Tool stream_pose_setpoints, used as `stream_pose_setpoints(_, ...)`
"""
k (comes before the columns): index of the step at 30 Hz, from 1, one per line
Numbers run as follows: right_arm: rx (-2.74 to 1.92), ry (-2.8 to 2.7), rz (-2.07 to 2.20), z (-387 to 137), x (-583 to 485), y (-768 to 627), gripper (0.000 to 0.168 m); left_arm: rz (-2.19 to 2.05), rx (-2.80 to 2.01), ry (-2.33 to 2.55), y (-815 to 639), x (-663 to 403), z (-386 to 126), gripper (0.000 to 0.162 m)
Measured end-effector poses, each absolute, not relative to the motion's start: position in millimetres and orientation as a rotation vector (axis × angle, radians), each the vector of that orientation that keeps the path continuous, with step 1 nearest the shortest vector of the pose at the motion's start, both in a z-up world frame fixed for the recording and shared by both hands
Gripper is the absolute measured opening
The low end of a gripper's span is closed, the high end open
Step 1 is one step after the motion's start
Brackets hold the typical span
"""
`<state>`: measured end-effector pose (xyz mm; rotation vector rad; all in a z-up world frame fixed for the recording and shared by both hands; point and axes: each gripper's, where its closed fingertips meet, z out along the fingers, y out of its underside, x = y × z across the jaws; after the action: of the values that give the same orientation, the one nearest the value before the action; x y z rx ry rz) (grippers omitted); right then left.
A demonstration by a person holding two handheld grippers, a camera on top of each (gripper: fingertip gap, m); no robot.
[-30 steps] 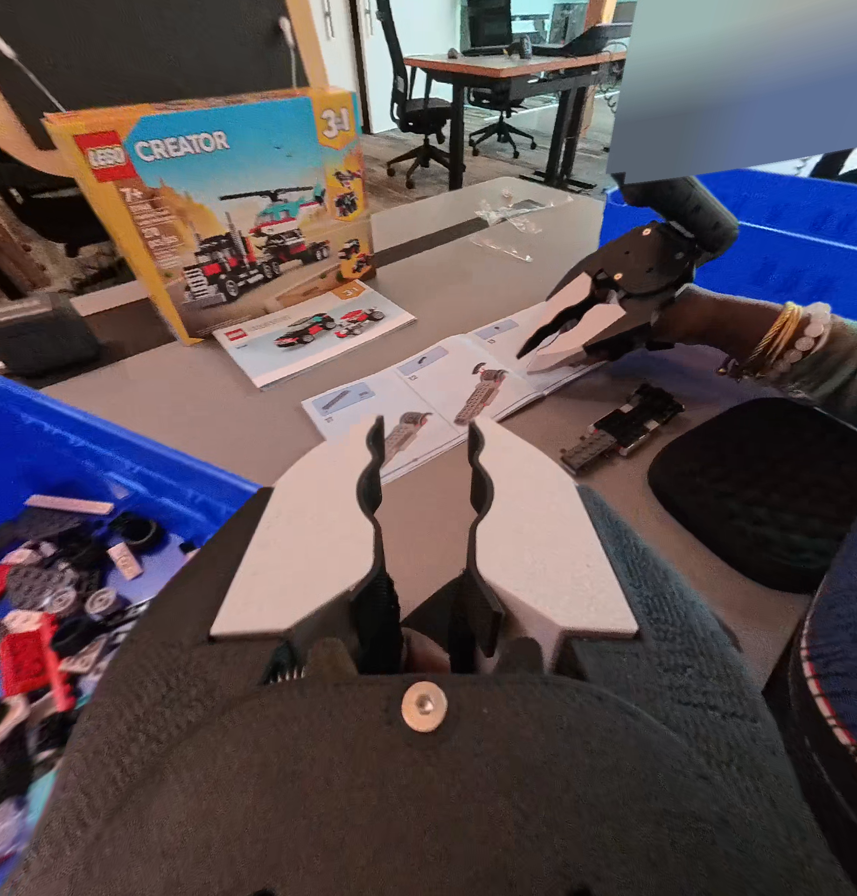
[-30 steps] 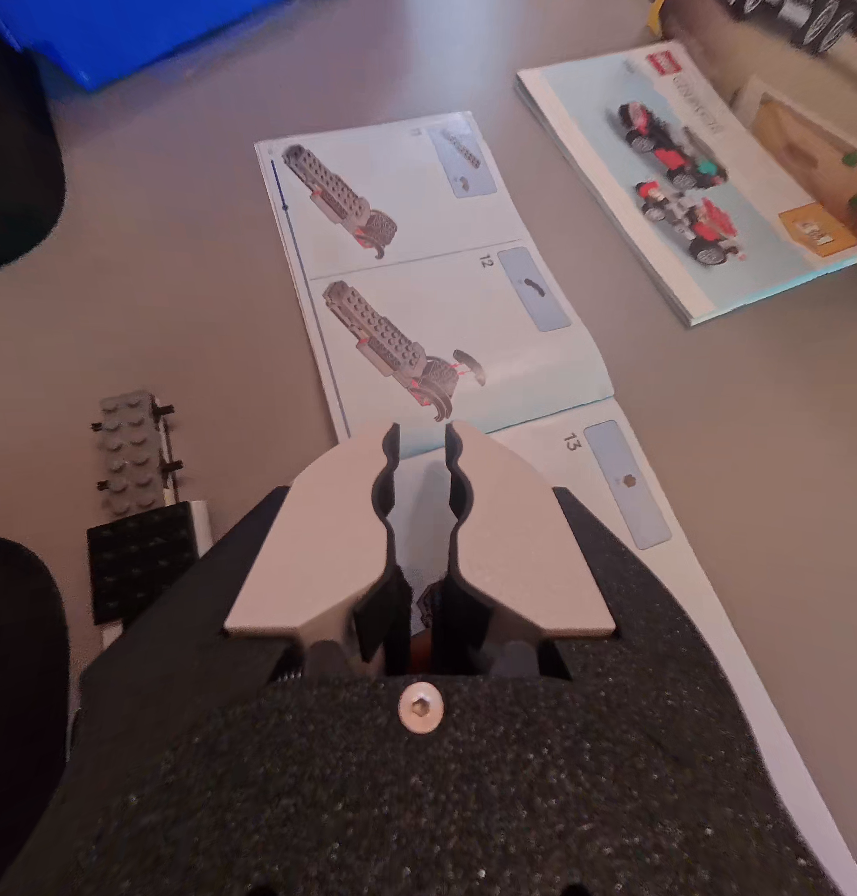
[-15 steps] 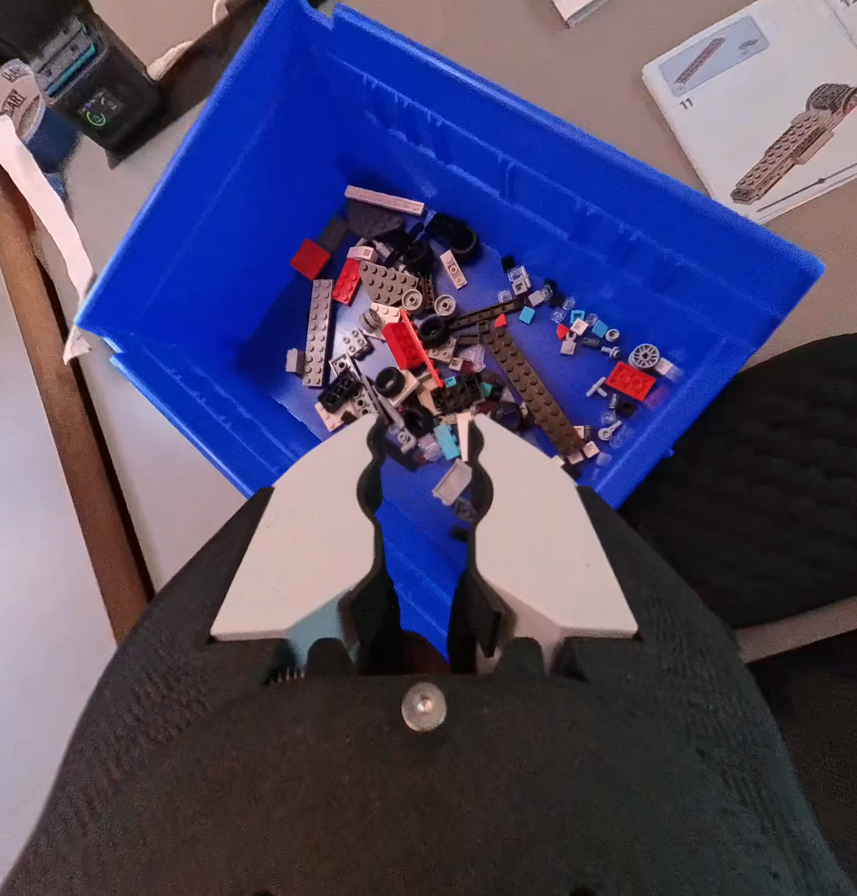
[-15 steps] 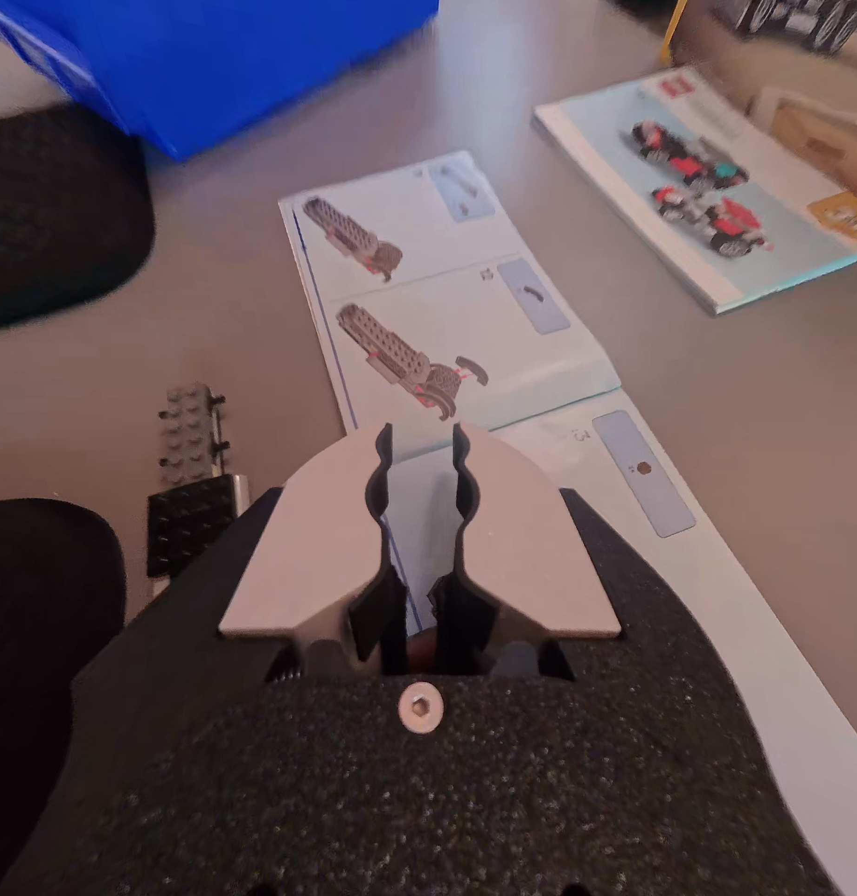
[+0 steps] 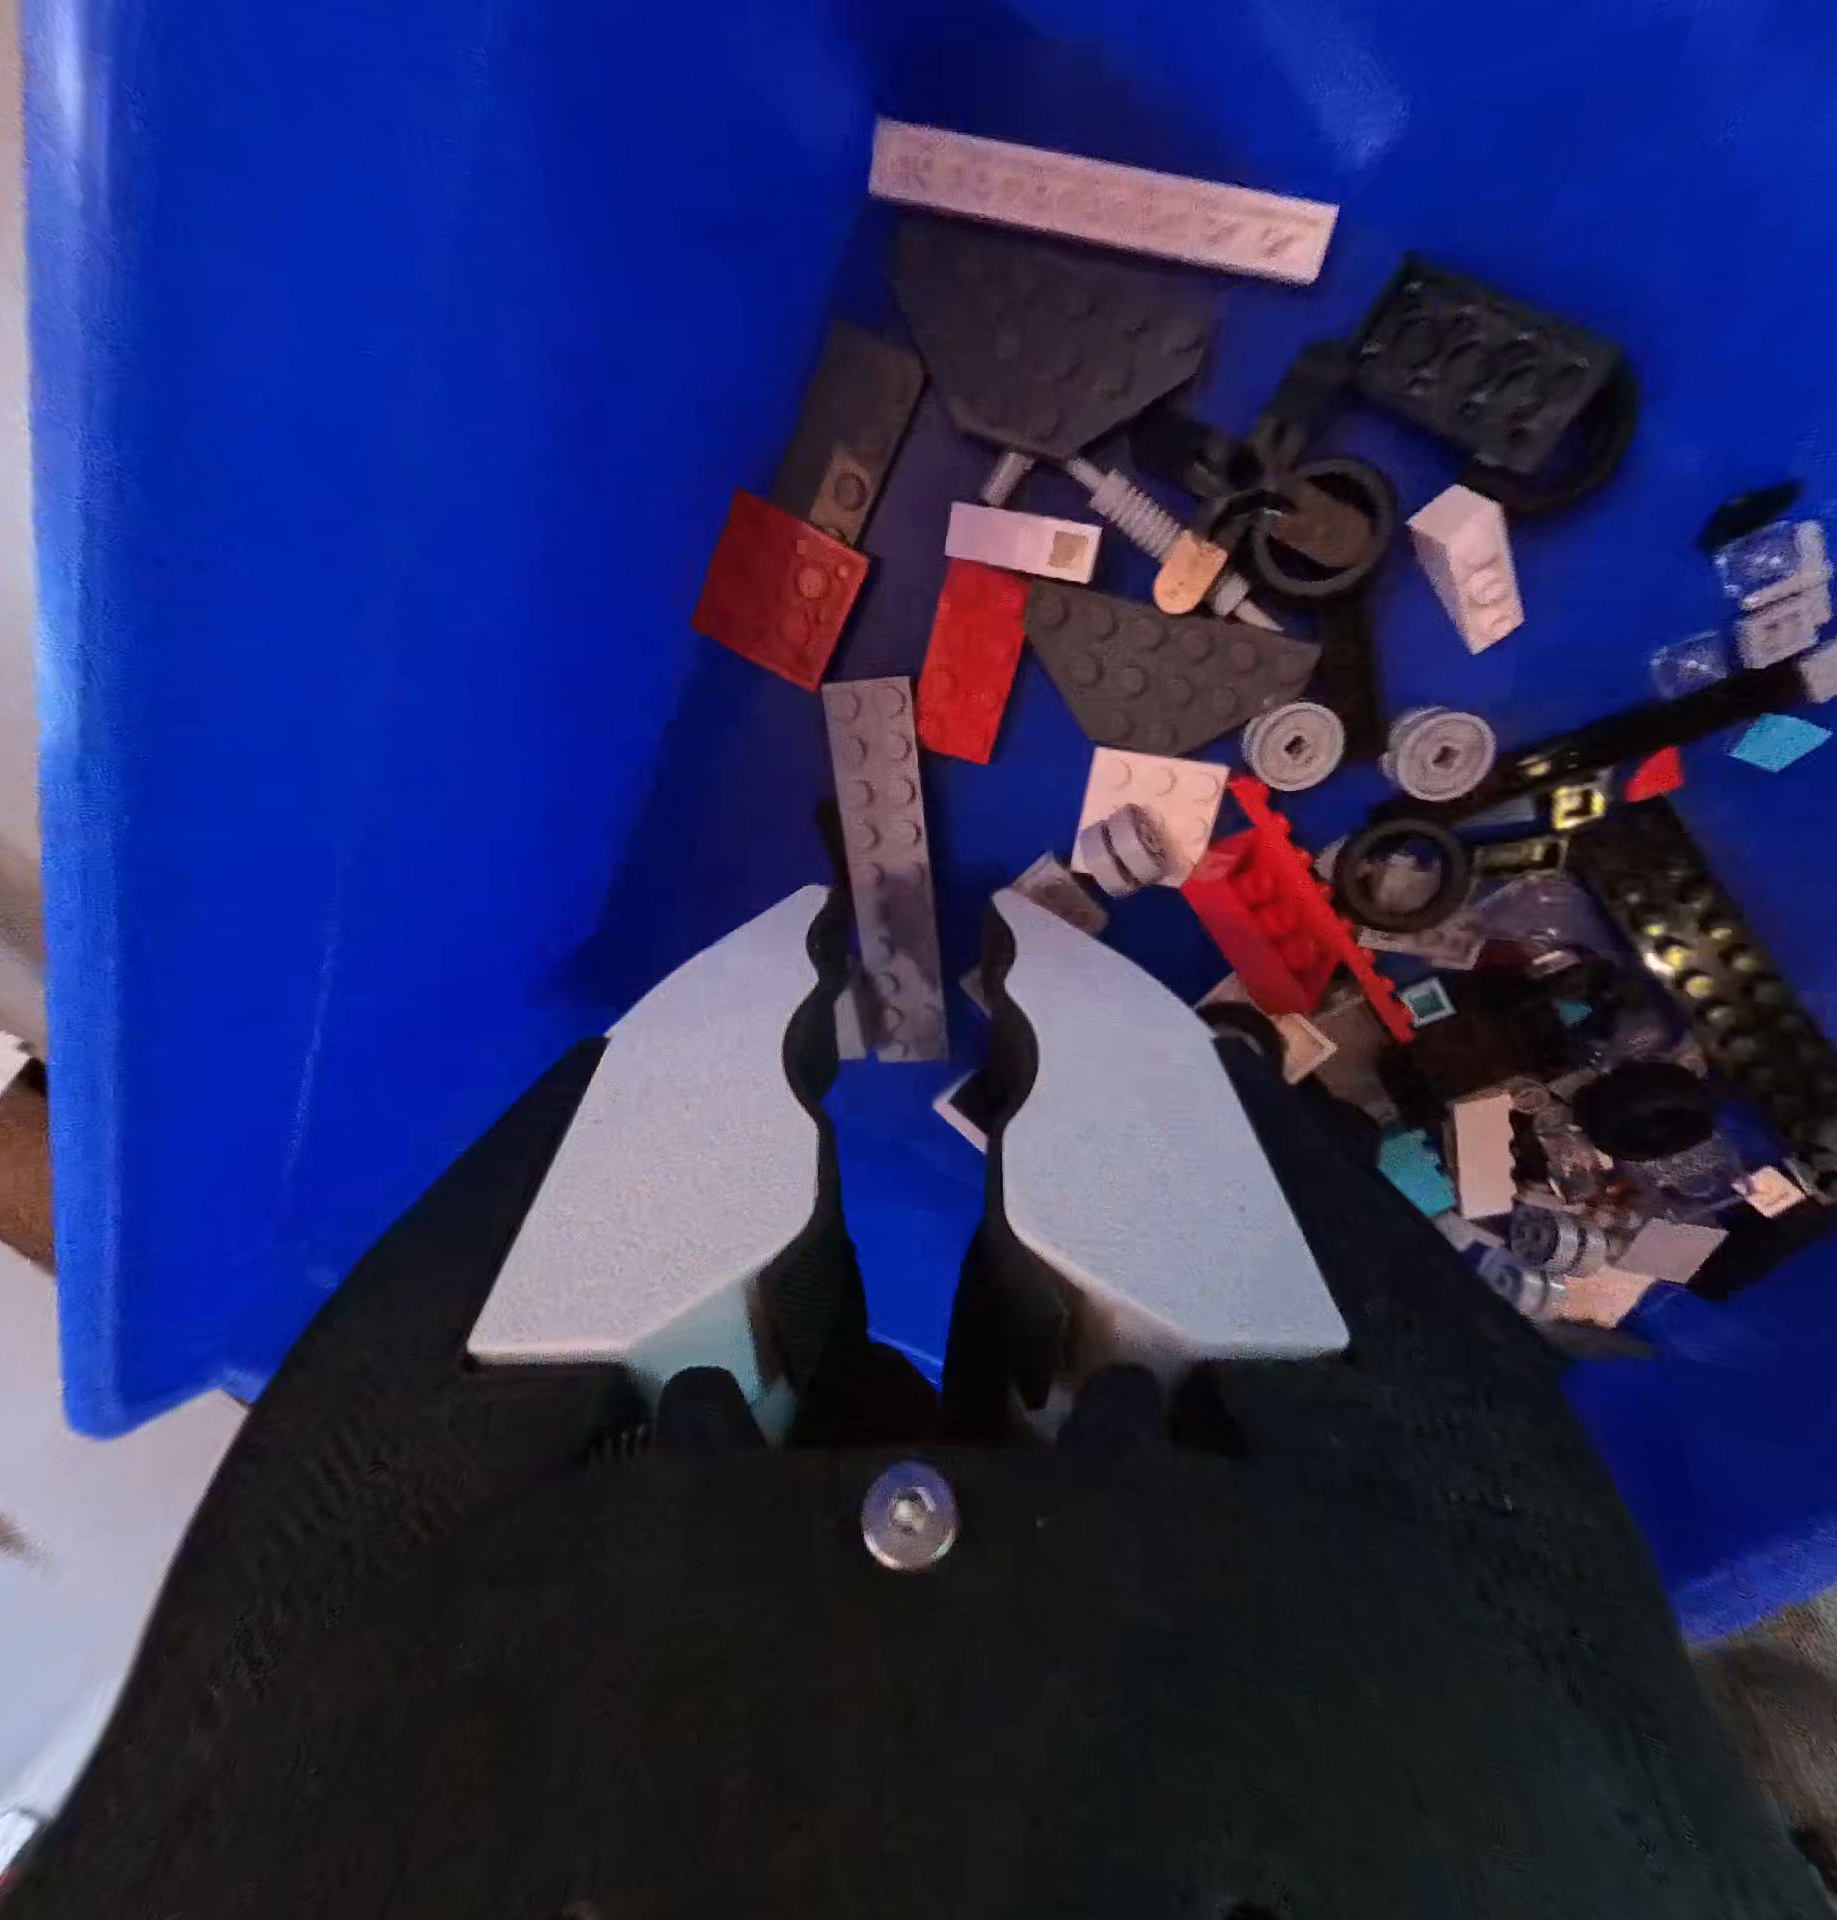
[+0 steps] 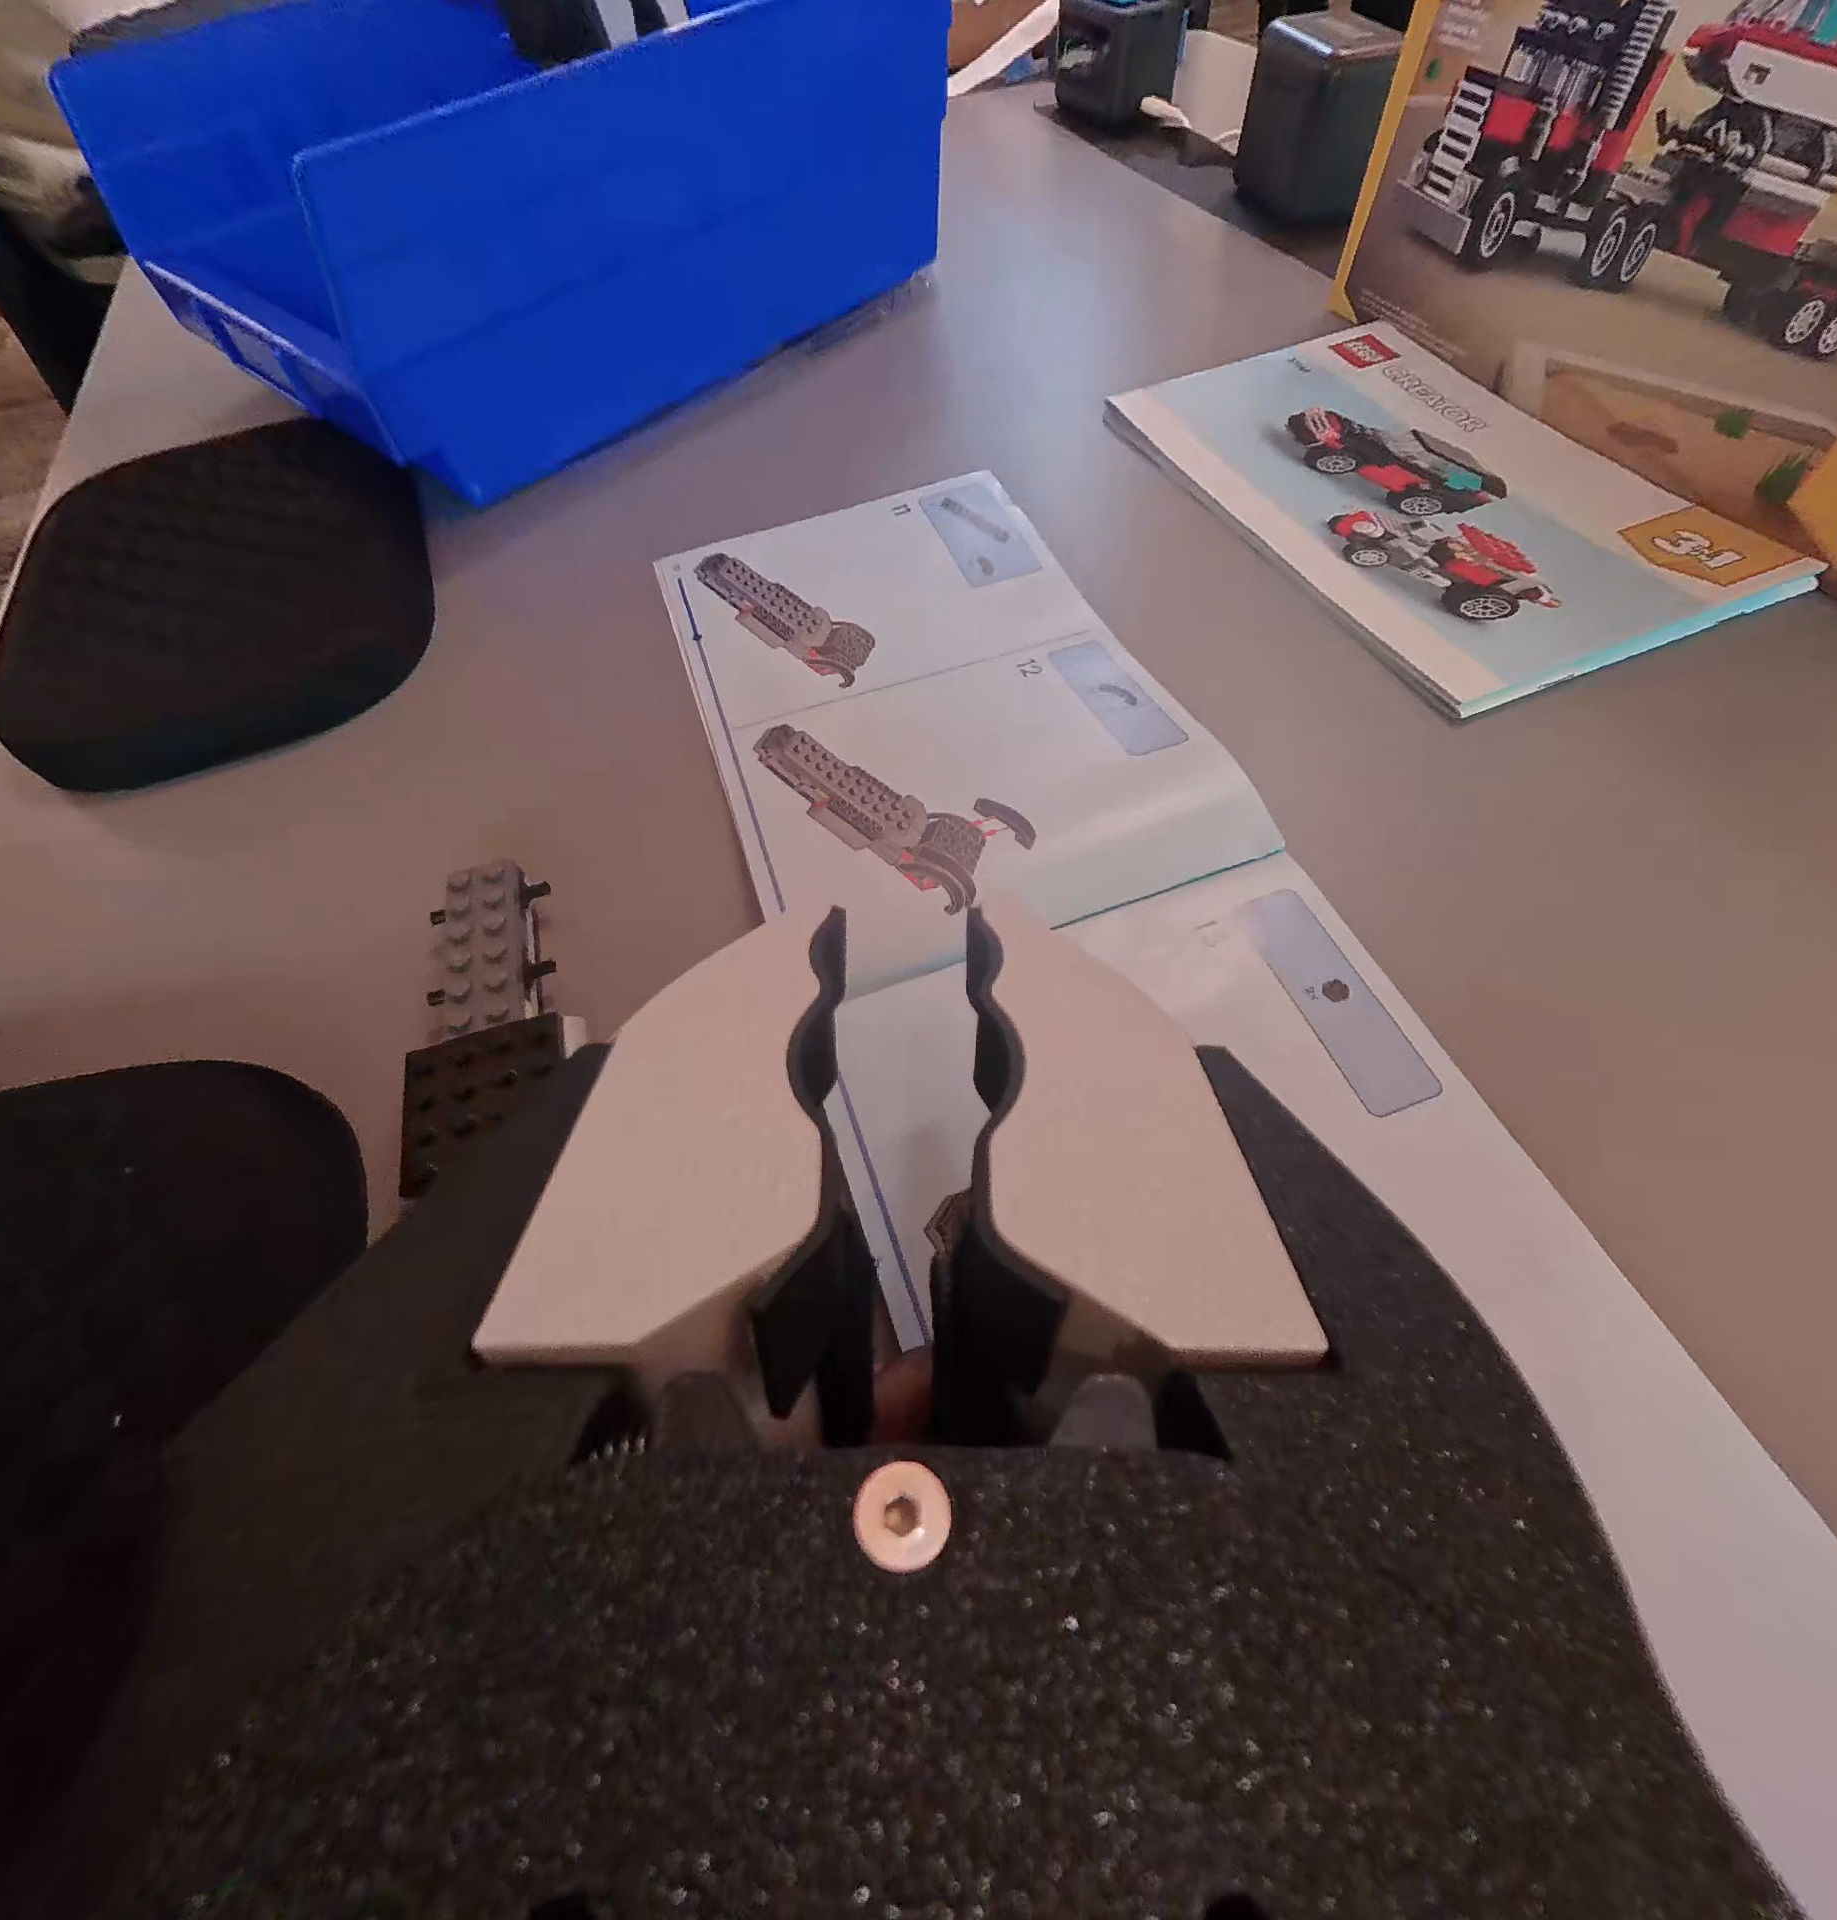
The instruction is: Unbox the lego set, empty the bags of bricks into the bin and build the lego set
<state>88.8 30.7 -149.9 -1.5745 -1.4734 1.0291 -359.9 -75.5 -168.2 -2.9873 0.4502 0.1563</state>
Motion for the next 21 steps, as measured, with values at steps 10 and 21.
stream_pose_setpoints(10,-1.577,-1.44,1.007,-147.7,97.5,36.2,0.021,0.152,-3.18,0.49,-80.1,-368.9,-186.7,0.019)
stream_pose_setpoints(21,-1.425,-1.489,1.097,-121.6,89.2,12.1,0.022,0.284,-2.619,0.659,-60.4,-304.6,-78.5,0.017)
